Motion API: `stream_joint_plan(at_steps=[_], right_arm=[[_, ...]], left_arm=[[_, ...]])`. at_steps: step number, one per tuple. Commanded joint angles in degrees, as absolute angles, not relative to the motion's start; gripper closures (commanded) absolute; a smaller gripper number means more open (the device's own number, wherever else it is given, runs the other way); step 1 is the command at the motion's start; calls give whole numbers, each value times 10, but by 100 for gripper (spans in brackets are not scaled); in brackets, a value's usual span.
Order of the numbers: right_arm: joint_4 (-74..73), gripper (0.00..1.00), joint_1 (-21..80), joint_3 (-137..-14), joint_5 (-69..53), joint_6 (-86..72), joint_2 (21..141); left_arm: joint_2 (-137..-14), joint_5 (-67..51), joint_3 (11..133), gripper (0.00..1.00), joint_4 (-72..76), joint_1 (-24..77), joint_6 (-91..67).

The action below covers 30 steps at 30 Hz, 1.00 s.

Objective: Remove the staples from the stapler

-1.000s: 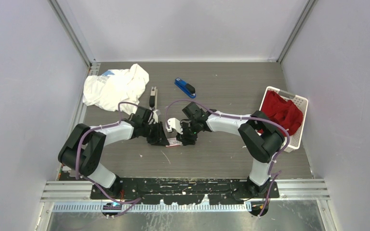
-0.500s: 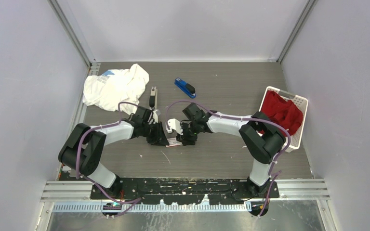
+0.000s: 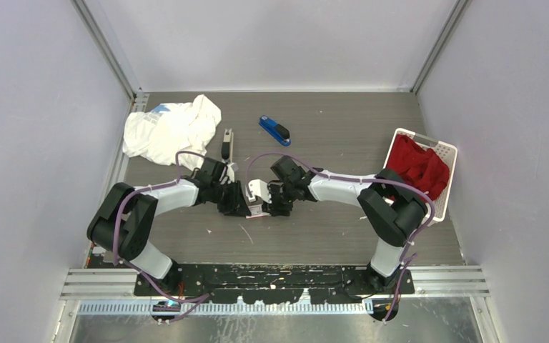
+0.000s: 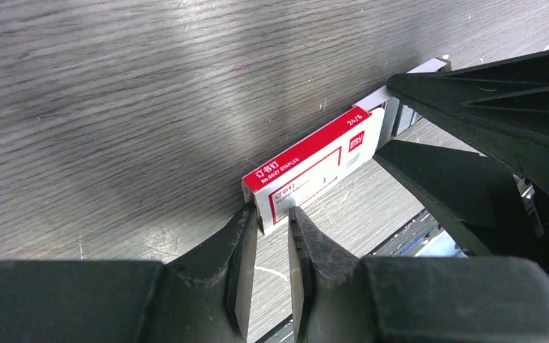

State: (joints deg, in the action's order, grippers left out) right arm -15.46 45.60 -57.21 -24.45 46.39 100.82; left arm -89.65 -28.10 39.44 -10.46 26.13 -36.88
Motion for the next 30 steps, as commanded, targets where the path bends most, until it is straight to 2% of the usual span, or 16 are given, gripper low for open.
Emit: stream_joint_plan(at_steps=[1,20,30], right_arm=[[-118,60,468,-552,-234,477,982],[-101,60,465,-546,-191,456,979],[-123,60,464,-560,-220,460,992]], left_arm=[[-909,-233,394,75,-125,256,-344],[-896,-224,394,75,-138,245,-339],[-890,-238,395,75,-132,244,-338]])
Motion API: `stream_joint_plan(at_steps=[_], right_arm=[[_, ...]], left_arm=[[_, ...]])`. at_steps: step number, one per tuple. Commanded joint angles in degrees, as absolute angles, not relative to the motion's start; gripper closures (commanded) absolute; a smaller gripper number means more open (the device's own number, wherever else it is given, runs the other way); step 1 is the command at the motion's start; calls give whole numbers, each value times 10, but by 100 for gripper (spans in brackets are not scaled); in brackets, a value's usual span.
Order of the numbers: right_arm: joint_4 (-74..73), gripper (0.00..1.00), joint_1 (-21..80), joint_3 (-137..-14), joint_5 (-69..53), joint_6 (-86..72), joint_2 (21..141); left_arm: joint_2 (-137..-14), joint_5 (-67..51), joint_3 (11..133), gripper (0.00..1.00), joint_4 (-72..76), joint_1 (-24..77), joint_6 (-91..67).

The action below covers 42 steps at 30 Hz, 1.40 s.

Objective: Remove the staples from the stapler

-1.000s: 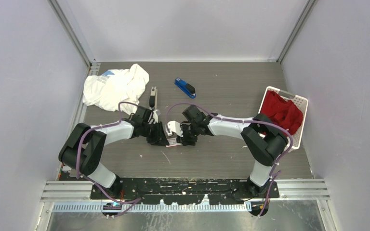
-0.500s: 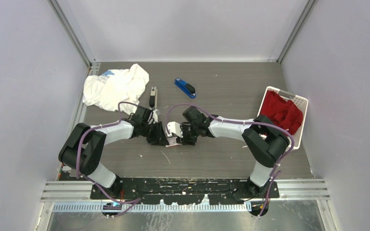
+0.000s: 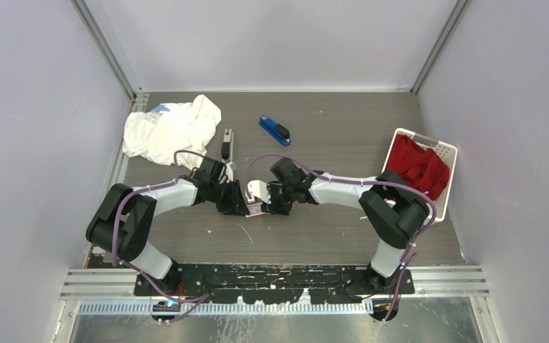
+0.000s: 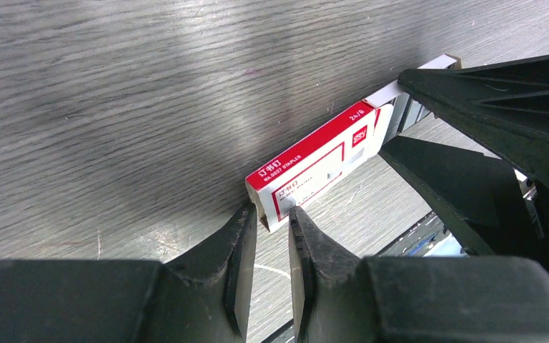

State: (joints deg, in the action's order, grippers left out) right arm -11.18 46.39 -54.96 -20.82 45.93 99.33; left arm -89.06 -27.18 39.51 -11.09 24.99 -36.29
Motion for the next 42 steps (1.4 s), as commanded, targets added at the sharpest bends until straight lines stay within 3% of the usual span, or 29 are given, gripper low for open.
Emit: stream_joint_plan(at_steps=[1,42], right_arm=[[-128,60,464,-564,-222,460,996],[-221,61,469,-621,-260,518,1048]], left_arm=[[-891,-240,396,75,-131,244,-338],[-906,-255,413,74,-130,244,-300]])
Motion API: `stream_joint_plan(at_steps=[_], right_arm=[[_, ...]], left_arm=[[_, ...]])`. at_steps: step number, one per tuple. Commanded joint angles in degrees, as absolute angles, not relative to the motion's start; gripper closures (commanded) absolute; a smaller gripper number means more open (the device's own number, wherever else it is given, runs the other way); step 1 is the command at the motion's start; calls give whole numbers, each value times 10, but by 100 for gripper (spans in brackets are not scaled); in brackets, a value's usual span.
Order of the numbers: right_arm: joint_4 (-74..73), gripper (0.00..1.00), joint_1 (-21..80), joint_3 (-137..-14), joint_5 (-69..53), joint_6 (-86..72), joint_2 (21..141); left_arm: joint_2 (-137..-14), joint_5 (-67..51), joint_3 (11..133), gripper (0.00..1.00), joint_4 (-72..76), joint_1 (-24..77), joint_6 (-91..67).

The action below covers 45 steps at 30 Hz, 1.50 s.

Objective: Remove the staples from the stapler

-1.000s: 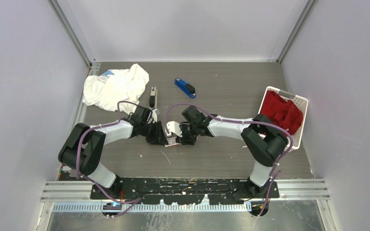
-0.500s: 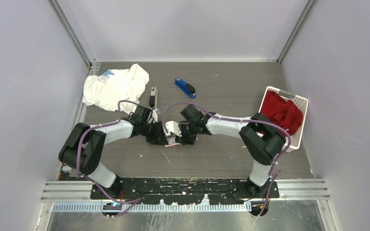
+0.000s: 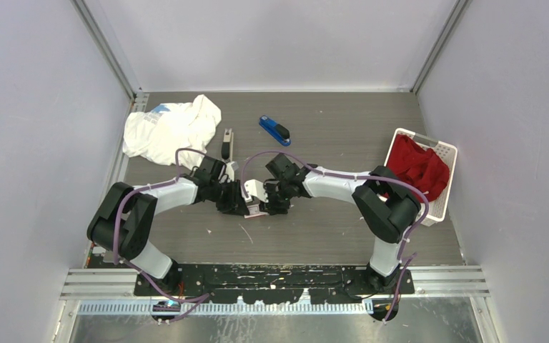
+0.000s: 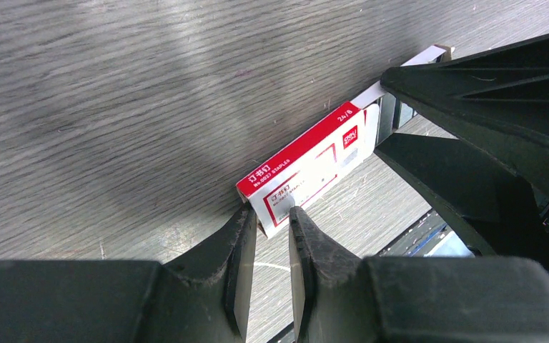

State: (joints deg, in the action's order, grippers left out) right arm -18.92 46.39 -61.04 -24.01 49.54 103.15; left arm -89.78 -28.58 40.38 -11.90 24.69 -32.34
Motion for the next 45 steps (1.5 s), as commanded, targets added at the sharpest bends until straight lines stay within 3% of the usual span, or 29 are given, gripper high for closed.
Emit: stream_joint_plan(at_steps=[1,38,45], right_arm=[[-223,61,469,-622,-260,520,1049],[-232,59,475,-655,-289,522,1073],[-223,49,468,-654,-279,501,1074]], left_arm=[[-905,-254,413,74,-130,244,-300],[-927,-288,416,74,-101,248,-305],[-926,-282,404,73,-92,250,-312]])
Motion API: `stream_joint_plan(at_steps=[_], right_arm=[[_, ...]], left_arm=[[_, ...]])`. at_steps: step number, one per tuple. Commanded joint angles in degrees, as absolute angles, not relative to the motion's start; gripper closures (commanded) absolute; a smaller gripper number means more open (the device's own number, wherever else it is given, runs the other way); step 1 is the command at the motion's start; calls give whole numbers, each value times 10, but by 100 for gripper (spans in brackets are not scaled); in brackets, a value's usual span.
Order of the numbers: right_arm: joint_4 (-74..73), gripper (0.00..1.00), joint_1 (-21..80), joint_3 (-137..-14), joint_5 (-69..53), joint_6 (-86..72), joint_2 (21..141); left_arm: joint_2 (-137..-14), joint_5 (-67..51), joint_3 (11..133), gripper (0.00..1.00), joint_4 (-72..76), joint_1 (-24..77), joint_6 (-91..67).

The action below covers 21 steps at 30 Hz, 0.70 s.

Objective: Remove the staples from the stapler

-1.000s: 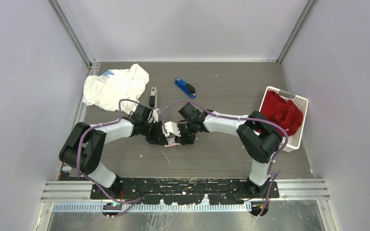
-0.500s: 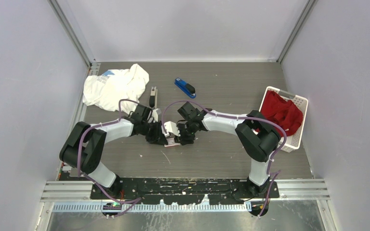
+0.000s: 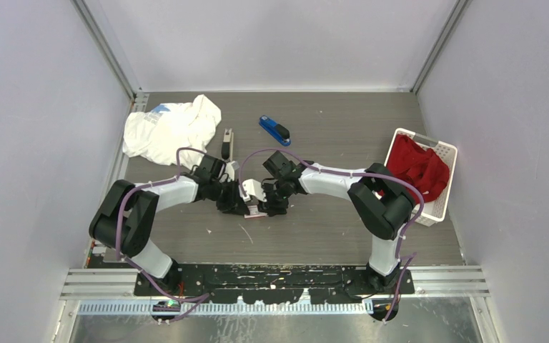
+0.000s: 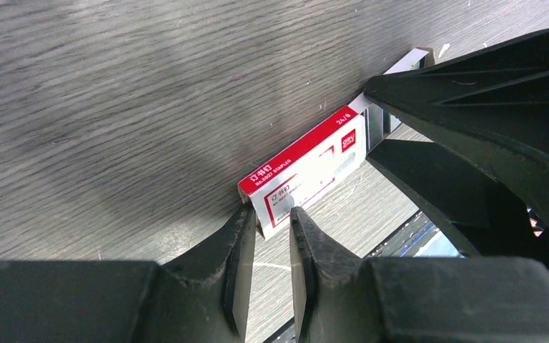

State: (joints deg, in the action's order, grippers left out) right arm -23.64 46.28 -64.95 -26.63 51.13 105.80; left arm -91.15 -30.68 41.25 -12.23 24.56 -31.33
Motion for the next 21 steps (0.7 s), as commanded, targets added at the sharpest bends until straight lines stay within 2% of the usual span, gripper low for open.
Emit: stream_joint_plan(at_steps=[1,6,14,21], right_arm=[[-223,47,464,-654,-277,500,1072],[-223,39,449,-645,-279,498,1057],[-247,34,433,-641,-278,514,1038],[-260,28,420,-628,-281,535,1030]], left_arm=[[-924,-281,401,73,-92,250,-312],[-918,-275,392,71,-91,248,-315],[-905,-273,380,68,-86,244,-319],[-878,-264,362,54,-77,244,-321]])
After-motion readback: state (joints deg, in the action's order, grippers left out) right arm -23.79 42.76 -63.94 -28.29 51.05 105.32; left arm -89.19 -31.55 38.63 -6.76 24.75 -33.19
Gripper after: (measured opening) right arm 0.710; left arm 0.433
